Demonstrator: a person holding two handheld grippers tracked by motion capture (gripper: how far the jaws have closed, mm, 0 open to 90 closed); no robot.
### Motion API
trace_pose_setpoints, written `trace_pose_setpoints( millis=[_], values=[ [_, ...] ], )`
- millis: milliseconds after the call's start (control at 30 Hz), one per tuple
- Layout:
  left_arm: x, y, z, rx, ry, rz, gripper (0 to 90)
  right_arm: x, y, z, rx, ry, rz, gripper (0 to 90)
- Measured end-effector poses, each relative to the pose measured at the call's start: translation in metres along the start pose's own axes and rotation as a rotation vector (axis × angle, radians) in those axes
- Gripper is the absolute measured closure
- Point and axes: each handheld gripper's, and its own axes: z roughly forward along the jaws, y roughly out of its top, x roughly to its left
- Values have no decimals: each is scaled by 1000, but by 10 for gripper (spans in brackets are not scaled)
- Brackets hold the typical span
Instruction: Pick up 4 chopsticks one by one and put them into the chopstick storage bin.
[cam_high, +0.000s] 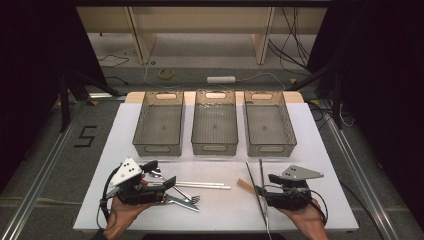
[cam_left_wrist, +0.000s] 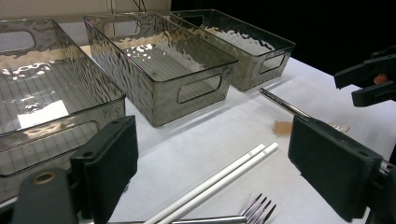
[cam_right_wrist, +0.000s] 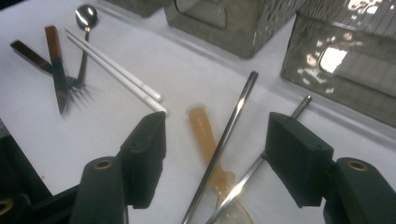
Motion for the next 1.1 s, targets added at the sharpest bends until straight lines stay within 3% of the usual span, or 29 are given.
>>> trace_pose_setpoints(
  millis=[567,1100],
  values=[
    [1,0,0,-3,2,-3,153,4,-4,17,217,27,0,561],
    [0,0,-1,-4,-2,0,153,12,-8,29,361,26,-42,673]
  ],
)
